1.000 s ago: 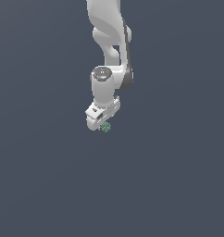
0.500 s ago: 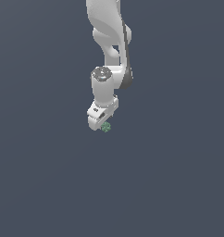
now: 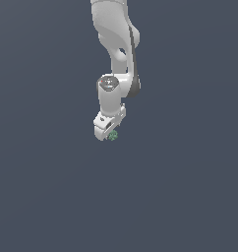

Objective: Pick up the object and move it to a goal position.

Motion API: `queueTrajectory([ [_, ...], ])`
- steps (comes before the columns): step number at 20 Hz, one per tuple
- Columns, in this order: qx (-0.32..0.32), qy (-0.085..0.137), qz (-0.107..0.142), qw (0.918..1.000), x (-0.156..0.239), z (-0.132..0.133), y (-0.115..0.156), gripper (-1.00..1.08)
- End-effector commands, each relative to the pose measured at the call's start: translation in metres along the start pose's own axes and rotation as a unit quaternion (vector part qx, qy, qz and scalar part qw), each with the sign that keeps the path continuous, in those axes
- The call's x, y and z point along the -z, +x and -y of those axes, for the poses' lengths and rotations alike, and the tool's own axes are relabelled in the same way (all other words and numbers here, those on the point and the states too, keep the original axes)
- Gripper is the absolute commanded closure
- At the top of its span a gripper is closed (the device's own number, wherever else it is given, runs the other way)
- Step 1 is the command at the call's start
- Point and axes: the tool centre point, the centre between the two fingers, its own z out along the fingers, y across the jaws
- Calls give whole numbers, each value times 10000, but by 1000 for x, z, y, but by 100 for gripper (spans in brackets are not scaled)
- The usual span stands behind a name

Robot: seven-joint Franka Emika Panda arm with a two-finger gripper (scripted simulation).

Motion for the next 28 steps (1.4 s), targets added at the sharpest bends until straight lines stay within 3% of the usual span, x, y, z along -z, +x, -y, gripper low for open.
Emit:
queueTrajectory([
  [1, 6, 4, 1, 10000, -12, 1, 0, -92],
  [10, 16, 3, 3, 10000, -34, 0, 0, -92],
  [11, 16, 3, 3, 10000, -34, 0, 0, 108],
  [28, 12, -4, 0, 10000, -21, -1, -5, 108],
])
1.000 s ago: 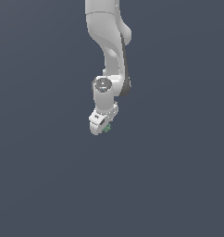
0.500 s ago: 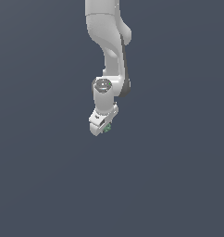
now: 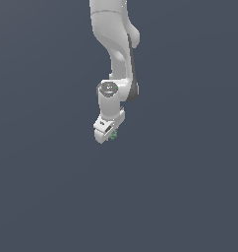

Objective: Pick up the object and move it to a goal position.

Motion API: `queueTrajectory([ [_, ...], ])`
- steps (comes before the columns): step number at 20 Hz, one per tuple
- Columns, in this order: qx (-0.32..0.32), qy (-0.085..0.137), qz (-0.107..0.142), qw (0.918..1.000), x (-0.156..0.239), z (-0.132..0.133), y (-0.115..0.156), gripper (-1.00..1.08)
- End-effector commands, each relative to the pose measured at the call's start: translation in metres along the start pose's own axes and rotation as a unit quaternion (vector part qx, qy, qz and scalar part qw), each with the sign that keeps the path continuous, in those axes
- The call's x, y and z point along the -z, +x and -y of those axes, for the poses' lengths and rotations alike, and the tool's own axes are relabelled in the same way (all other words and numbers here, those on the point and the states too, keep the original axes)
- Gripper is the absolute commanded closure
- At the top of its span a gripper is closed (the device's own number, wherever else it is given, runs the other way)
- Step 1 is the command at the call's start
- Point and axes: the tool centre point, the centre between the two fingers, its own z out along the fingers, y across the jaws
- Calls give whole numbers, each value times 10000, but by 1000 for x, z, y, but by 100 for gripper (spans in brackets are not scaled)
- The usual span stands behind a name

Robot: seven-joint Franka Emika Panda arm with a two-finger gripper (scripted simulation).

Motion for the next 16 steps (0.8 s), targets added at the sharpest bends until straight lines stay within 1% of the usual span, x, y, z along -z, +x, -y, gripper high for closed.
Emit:
queueTrajectory([
  [1, -2, -4, -2, 10000, 8, -1, -3, 108],
  [8, 2, -3, 1, 10000, 46, -5, -17, 108],
  [16, 7, 2, -6, 10000, 120, -12, -44, 108],
])
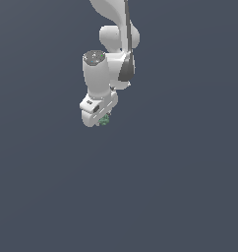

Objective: Pick up the object and move it to a goal position.

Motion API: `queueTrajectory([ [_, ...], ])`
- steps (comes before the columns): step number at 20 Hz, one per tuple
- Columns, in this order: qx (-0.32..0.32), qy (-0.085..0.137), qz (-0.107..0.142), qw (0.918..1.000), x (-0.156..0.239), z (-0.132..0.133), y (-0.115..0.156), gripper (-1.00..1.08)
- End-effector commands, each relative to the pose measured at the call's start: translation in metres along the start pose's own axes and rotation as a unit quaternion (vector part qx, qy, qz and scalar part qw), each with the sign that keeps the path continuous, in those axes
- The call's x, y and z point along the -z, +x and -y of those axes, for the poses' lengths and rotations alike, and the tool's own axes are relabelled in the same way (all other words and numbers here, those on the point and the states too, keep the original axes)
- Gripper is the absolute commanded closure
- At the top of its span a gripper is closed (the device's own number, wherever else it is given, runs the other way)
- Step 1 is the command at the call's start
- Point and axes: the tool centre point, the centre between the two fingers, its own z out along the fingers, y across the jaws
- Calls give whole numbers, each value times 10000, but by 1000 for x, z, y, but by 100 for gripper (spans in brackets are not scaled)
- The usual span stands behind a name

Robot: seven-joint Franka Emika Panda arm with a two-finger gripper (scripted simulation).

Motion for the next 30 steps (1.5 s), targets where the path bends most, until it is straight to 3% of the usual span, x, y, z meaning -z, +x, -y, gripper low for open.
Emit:
queueTrajectory([
  [1, 3, 2, -8, 10000, 26, -2, -9, 108],
  [19, 0, 5, -11, 10000, 204, -25, -74, 108],
  [30, -5, 2, 0, 10000, 260, -35, -93, 108],
])
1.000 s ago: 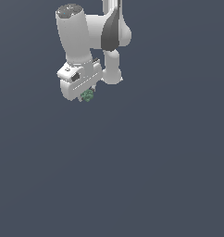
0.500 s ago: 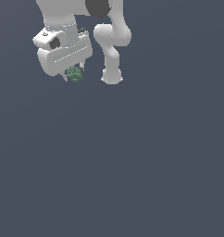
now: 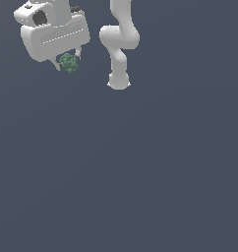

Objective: Pick up the object and move it to a goal position.

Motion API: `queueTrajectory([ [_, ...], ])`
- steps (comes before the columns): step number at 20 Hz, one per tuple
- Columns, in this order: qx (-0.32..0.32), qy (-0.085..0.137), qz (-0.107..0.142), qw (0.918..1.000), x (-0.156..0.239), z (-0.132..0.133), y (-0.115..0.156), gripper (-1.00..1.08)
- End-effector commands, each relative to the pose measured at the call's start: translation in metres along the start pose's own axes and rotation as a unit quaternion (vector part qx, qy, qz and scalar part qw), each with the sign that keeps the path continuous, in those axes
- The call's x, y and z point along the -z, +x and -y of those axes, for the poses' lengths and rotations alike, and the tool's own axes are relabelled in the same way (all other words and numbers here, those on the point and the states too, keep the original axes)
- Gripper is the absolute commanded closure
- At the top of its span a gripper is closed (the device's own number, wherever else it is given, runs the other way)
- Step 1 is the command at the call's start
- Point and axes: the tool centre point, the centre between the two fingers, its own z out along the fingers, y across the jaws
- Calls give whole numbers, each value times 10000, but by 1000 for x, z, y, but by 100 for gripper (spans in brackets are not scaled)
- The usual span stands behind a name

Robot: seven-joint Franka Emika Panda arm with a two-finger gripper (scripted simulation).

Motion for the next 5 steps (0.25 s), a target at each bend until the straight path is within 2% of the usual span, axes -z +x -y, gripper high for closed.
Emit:
queueTrajectory([
  [1, 2, 5, 3, 10000, 7, -2, -2, 108],
  [5, 2, 5, 3, 10000, 10, -3, -3, 108],
])
